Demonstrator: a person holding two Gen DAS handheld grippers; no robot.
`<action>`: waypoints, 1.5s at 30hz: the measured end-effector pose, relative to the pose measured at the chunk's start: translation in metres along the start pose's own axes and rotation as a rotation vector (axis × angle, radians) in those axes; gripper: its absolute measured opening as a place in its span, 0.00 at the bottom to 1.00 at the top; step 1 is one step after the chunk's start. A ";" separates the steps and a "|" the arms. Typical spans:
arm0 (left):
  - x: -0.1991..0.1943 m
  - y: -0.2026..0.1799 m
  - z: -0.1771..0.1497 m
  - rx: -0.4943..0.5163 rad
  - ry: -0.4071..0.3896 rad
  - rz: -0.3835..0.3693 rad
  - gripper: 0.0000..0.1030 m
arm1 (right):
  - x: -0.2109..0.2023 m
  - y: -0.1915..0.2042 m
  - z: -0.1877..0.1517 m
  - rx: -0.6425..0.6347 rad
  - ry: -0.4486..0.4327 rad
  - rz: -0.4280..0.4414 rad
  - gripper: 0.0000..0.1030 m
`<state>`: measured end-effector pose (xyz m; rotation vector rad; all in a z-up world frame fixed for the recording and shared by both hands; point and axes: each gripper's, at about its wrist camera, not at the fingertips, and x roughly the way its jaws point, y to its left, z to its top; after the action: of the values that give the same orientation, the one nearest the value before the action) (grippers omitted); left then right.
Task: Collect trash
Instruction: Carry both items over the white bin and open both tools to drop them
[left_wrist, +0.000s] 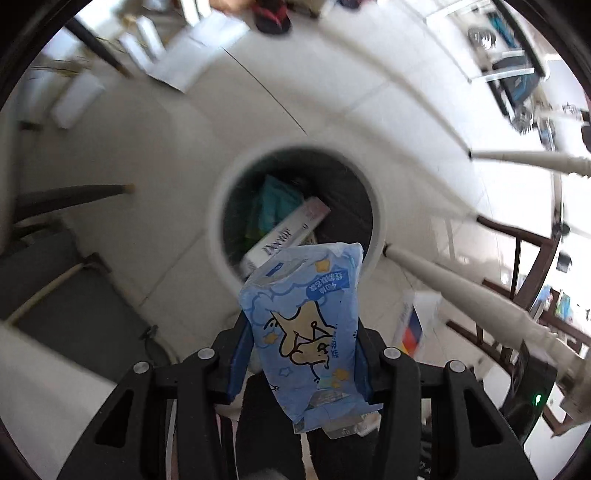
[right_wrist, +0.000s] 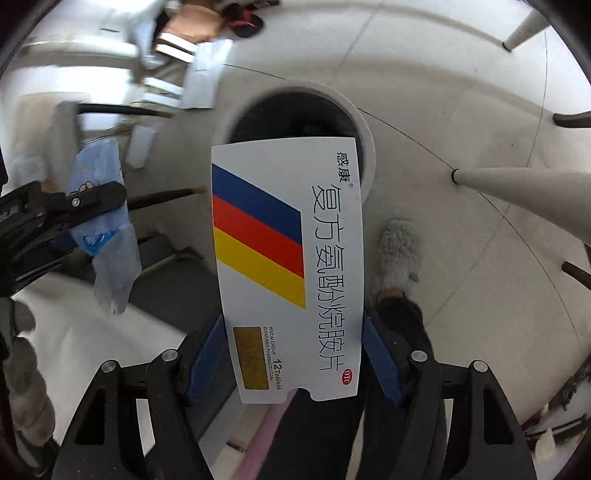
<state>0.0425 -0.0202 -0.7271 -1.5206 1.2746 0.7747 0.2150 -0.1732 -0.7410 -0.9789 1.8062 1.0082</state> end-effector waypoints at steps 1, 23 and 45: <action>0.018 -0.001 0.010 0.018 0.016 0.005 0.47 | 0.013 -0.005 0.009 0.007 0.001 0.003 0.72; 0.017 0.011 -0.011 0.028 -0.172 0.239 0.95 | 0.077 0.003 0.082 -0.099 -0.075 -0.119 0.97; -0.159 -0.022 -0.160 0.006 -0.267 0.295 0.95 | -0.128 0.073 -0.042 -0.227 -0.268 -0.196 1.00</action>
<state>0.0066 -0.1160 -0.5248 -1.1895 1.3095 1.1232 0.1835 -0.1538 -0.5919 -1.0781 1.3708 1.1762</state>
